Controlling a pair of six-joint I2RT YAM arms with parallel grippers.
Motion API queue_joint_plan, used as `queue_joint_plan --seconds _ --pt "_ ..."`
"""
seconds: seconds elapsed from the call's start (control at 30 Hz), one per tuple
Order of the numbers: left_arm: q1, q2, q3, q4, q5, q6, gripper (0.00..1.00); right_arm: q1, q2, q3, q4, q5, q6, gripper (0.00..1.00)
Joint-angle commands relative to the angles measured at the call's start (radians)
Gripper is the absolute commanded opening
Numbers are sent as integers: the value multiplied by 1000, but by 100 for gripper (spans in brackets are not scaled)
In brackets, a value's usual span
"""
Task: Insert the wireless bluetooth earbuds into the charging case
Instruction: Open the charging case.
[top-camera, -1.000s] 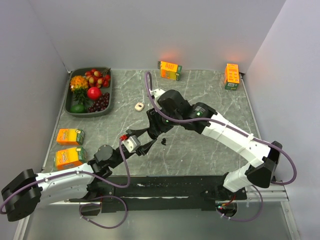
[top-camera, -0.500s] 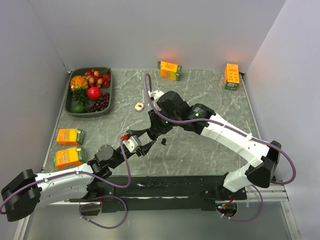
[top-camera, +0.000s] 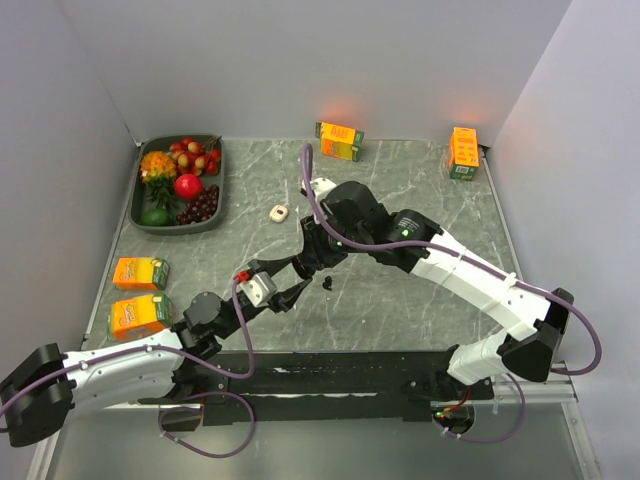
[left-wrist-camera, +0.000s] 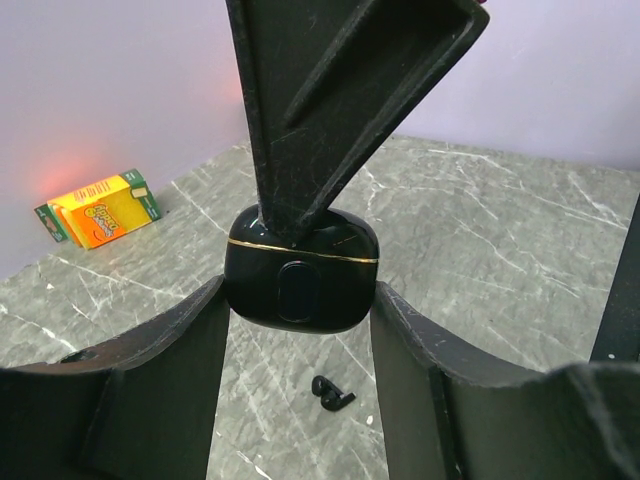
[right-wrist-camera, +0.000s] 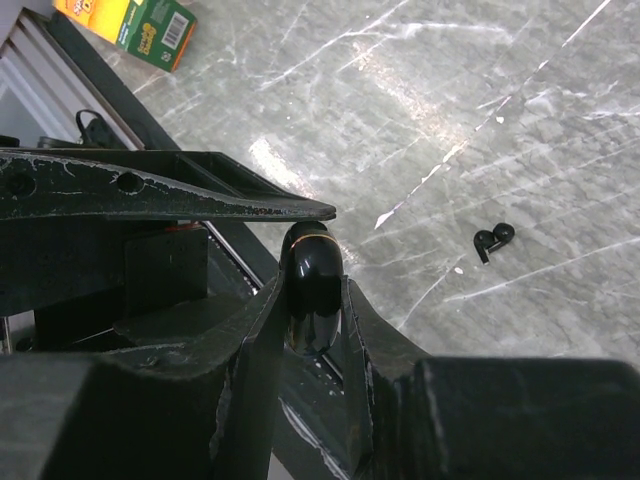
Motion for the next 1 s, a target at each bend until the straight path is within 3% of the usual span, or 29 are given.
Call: queue_joint_plan --seconds 0.0,0.63,0.7,0.97 --pt "-2 -36 21 96 -27 -3 1 -18 -50 -18 -35 31 -3 32" --pt "-1 -36 13 89 -32 2 1 -28 -93 -23 -38 35 -3 37" --pt "-1 -34 13 89 -37 -3 1 -28 -96 -27 -26 37 6 44" --pt "-1 -59 8 97 -41 -14 1 -53 -105 -35 -29 49 9 50"
